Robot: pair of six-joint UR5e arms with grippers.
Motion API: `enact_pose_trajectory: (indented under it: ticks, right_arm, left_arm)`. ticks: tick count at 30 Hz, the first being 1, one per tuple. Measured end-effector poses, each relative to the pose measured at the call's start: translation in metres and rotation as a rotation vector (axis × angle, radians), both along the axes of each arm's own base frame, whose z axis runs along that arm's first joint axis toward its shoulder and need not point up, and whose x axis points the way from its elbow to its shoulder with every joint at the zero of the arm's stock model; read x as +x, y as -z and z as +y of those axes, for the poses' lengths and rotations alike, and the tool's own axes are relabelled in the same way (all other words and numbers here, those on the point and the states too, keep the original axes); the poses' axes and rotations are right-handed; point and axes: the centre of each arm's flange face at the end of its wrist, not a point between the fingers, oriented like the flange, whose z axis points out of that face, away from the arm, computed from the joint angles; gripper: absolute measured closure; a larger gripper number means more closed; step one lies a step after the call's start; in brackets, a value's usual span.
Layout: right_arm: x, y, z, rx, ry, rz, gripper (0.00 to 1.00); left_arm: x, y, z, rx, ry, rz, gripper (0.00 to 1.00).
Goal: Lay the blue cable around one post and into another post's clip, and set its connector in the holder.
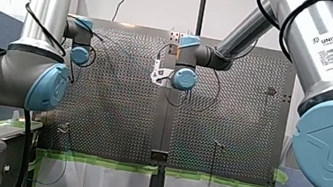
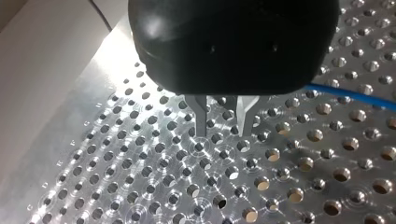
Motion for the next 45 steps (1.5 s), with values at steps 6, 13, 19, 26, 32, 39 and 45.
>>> enact_pose_trajectory:
  ticks: [6, 13, 19, 26, 32, 39, 45]
  right_arm:
    - [-0.003, 0.004, 0.001, 0.005, 0.003, 0.006, 1.00]
    - [-0.014, 0.021, 0.001, 0.011, 0.014, 0.008, 1.00]
    - [-0.028, 0.039, 0.001, 0.020, 0.030, 0.012, 1.00]
    - [-0.047, 0.058, -0.002, 0.030, 0.064, 0.006, 1.00]
    - [-0.067, 0.074, -0.006, 0.034, 0.118, 0.001, 1.00]
    - [-0.088, 0.094, -0.001, 0.057, 0.157, 0.014, 1.00]
    - [-0.119, 0.109, -0.010, 0.071, 0.246, -0.002, 1.00]
  left_arm:
    - [-0.001, 0.000, 0.000, -0.044, 0.001, -0.011, 0.32]
    - [-0.003, 0.001, 0.001, -0.081, -0.022, -0.016, 0.30]
    - [-0.003, 0.002, 0.000, -0.092, -0.022, -0.019, 0.30]
    - [-0.003, 0.002, -0.001, -0.095, -0.020, -0.019, 0.30]
    - [-0.003, 0.002, -0.003, -0.095, -0.018, -0.019, 0.30]
    - [-0.003, 0.002, -0.004, -0.095, -0.016, -0.019, 0.30]
    - [-0.003, 0.002, -0.004, -0.095, -0.015, -0.018, 0.30]
